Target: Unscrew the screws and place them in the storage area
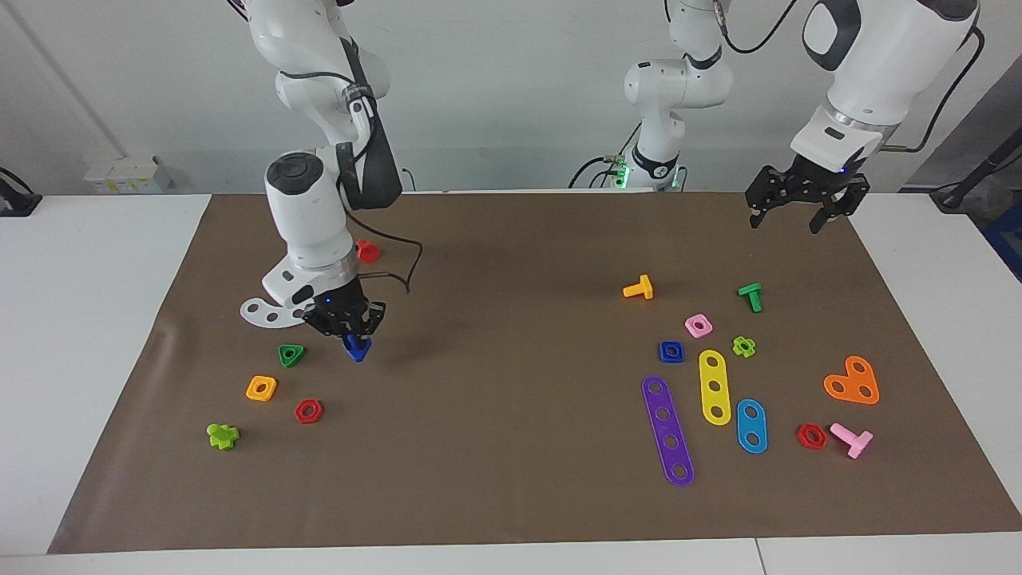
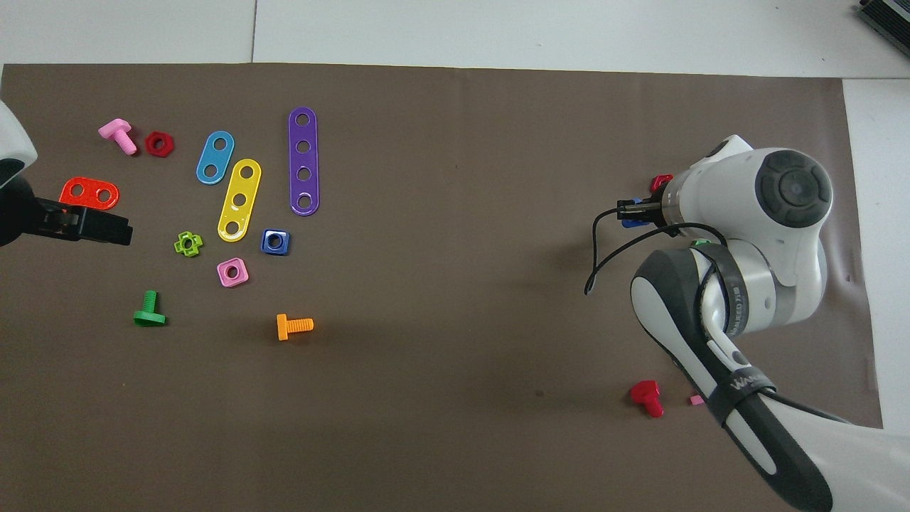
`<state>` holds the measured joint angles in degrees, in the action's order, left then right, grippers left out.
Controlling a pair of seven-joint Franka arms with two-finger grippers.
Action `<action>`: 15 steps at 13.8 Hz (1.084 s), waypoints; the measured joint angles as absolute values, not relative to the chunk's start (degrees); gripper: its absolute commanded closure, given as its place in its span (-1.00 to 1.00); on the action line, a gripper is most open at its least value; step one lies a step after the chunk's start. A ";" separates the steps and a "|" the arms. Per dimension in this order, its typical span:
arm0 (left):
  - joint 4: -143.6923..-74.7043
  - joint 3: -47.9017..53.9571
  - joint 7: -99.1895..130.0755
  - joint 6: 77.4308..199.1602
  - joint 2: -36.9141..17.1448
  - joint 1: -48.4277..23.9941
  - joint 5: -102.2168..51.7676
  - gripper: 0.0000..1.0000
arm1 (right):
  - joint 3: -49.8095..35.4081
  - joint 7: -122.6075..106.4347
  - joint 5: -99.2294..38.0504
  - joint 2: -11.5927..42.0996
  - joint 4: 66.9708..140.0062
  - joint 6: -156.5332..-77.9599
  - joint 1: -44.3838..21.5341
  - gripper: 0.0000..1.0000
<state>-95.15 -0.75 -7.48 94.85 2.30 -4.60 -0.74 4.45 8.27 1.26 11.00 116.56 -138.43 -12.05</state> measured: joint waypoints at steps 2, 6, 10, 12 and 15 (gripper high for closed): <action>-95.16 -0.75 -7.48 94.85 2.30 -4.60 -0.74 -1.00 | 4.42 5.74 1.26 10.93 123.19 -145.37 -9.63 1.00; -95.16 -0.75 -7.48 94.85 2.30 -4.60 -0.74 -1.00 | 4.35 5.10 1.26 10.85 128.06 -149.93 -7.92 -0.09; -95.16 -0.75 -7.48 94.85 2.30 -4.60 -0.74 -1.00 | 4.32 5.10 1.21 10.78 128.35 -149.96 -7.44 -1.00; -95.16 -0.75 -7.48 94.85 2.30 -4.60 -0.74 -1.00 | 4.11 5.24 1.20 10.20 127.40 -149.79 -7.45 -1.00; -95.16 -0.75 -7.48 94.85 2.30 -4.60 -0.74 -1.00 | 4.01 5.46 1.19 7.36 120.08 -139.54 -7.45 -1.00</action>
<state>-95.16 -0.75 -7.48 94.85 2.30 -4.60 -0.74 4.01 5.46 1.19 7.36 120.08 -139.54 -7.45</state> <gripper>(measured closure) 0.000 0.000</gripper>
